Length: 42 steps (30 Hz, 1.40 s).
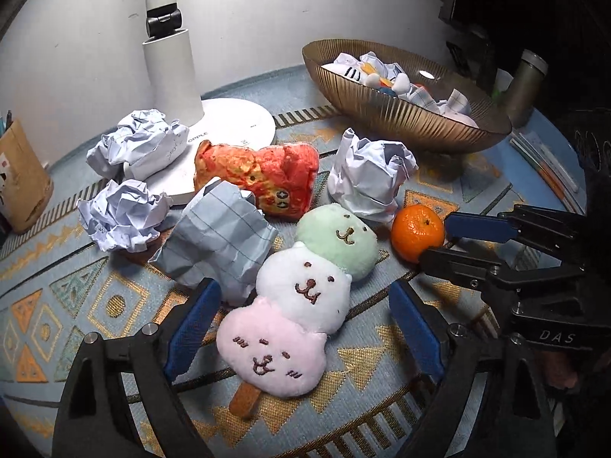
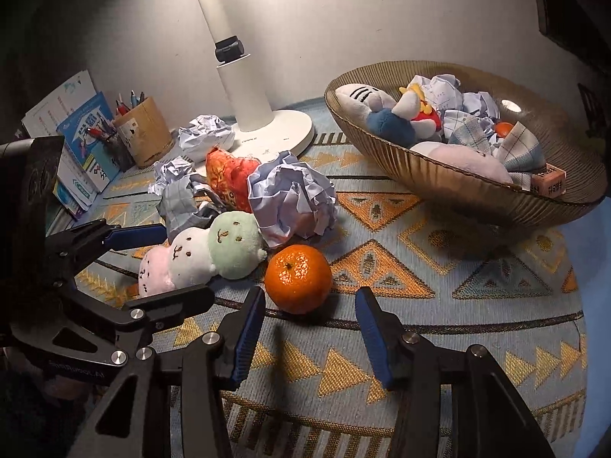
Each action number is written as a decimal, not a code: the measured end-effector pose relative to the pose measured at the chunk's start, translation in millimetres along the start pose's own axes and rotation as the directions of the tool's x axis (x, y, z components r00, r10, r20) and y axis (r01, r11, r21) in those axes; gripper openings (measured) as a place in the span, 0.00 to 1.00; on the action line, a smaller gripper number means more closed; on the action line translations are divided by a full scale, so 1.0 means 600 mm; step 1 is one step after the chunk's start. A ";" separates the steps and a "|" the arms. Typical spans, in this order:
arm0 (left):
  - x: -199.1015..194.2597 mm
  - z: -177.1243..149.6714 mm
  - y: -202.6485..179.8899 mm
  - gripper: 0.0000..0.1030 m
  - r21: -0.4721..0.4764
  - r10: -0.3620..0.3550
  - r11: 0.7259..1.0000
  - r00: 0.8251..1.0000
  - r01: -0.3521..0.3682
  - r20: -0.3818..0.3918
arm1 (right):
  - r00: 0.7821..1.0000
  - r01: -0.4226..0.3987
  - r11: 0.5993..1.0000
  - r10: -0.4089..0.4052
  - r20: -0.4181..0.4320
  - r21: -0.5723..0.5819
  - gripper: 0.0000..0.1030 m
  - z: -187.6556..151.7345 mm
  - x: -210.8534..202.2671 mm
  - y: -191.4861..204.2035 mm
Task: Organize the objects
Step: 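Grasp the stacked pink-white-green plush with the left tool while the right grasps the other orange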
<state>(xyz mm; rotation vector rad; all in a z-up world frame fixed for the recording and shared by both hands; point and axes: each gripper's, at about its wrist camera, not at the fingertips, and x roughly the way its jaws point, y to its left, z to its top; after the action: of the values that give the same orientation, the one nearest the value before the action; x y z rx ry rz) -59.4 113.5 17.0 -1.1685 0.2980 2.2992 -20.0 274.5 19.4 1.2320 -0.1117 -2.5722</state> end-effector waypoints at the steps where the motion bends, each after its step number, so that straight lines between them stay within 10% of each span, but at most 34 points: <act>1: -0.002 -0.001 -0.001 0.70 0.004 0.013 1.000 1.000 -0.013 0.005 | 1.000 0.005 1.000 -0.005 -0.004 -0.004 0.46 0.002 0.005 0.002; 3: -0.009 -0.005 0.003 0.51 -0.003 0.027 1.000 1.000 -0.027 0.011 | 1.000 0.003 1.000 -0.004 -0.009 -0.012 0.46 0.005 0.011 0.005; 10: -0.038 -0.039 0.007 0.39 -0.098 -0.015 0.995 1.000 0.017 0.019 | 1.000 0.024 0.998 -0.024 0.004 -0.062 0.36 0.011 0.016 0.023; 19: -0.089 -0.087 -0.019 0.40 -0.211 0.019 0.977 0.999 -0.013 0.026 | 0.999 0.035 0.997 -0.035 0.013 -0.073 0.36 -0.017 -0.058 -0.003; 23: -0.070 -0.097 -0.037 0.50 -0.185 0.080 0.980 0.997 -0.079 0.000 | 0.997 0.071 0.993 -0.072 -0.010 -0.097 0.36 -0.042 -0.058 -0.017; 26: -0.068 -0.105 -0.039 0.81 -0.190 0.080 0.978 0.997 -0.081 -0.016 | 0.998 0.044 0.996 -0.047 -0.032 -0.084 0.37 -0.055 -0.054 -0.026; 29: -0.073 -0.114 -0.042 0.83 -0.197 0.079 0.977 0.997 -0.079 -0.006 | 0.999 0.029 0.998 -0.031 -0.038 -0.050 0.46 -0.059 -0.055 -0.035; 35: -0.064 -0.116 -0.048 0.49 -0.197 0.148 0.969 0.989 -0.148 -0.016 | 0.999 0.042 0.997 -0.044 -0.026 -0.059 0.49 -0.057 -0.054 -0.028; 42: -0.099 -0.077 -0.057 0.46 -0.230 0.134 0.966 0.988 -0.114 0.072 | 0.998 0.051 0.996 -0.048 0.032 -0.070 0.36 -0.050 -0.081 -0.022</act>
<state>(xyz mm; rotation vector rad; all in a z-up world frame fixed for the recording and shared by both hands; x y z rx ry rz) 19.5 101.0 38.6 -1.1825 0.0808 2.5390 29.4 303.0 34.3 1.1847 0.0031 -2.6141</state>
